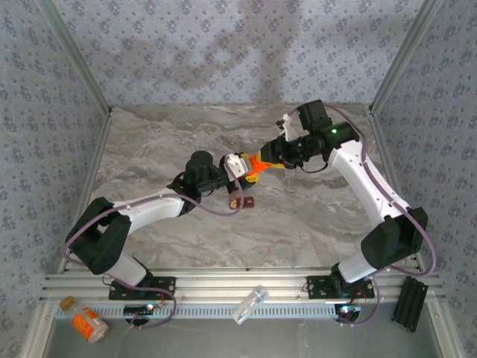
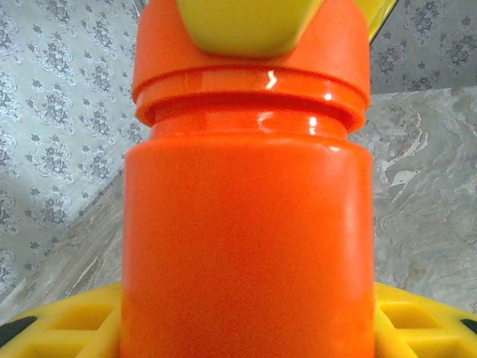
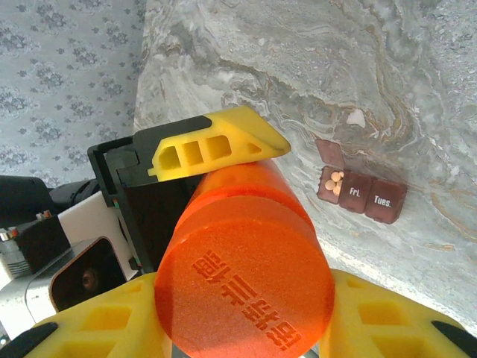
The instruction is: Sort the pills into containers
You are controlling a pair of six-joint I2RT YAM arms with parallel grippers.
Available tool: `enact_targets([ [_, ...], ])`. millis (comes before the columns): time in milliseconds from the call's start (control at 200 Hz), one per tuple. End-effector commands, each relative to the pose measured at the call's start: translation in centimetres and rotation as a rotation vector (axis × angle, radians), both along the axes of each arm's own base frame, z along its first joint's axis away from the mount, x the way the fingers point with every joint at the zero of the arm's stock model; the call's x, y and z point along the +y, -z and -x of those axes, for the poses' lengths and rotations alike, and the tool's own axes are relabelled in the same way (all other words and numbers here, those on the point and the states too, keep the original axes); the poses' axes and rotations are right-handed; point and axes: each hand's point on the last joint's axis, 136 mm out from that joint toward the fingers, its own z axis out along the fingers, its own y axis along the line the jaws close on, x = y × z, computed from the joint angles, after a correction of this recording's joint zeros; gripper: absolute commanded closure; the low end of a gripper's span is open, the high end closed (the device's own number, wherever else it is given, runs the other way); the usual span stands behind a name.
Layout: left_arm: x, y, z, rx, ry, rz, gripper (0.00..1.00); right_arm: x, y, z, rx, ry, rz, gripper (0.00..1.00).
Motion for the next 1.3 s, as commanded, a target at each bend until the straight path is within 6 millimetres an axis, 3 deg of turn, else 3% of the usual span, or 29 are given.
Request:
enact_targets([
  [0,-1.6,-6.3,1.6,-0.137,0.068,0.159,1.00,1.8,-0.4,0.5,0.029,-0.041,-0.053,0.62],
  [600,-1.8,-6.3,0.3,-0.044,0.016,0.232,1.00,0.7,-3.7,-1.4,-0.058,0.024,-0.098,0.38],
  [809,-2.0,-6.0,0.5,-0.037,0.027,0.215,1.00,0.1,-4.4,-1.6,-0.082,0.033,-0.090,0.37],
  [1044,-2.1,-5.5,0.3,-0.011,0.024,0.205,1.00,-0.5,-5.2,-1.4,-0.121,0.026,-0.073,0.22],
  [1214,-2.1,-5.2,-0.3,0.022,0.004,0.222,1.00,-2.5,-5.8,-1.9,-0.205,0.088,-0.004,0.10],
  [1299,-1.8,-5.6,-0.7,0.044,-0.005,0.259,1.00,-3.7,-7.0,-2.4,-0.277,0.138,-0.015,0.09],
])
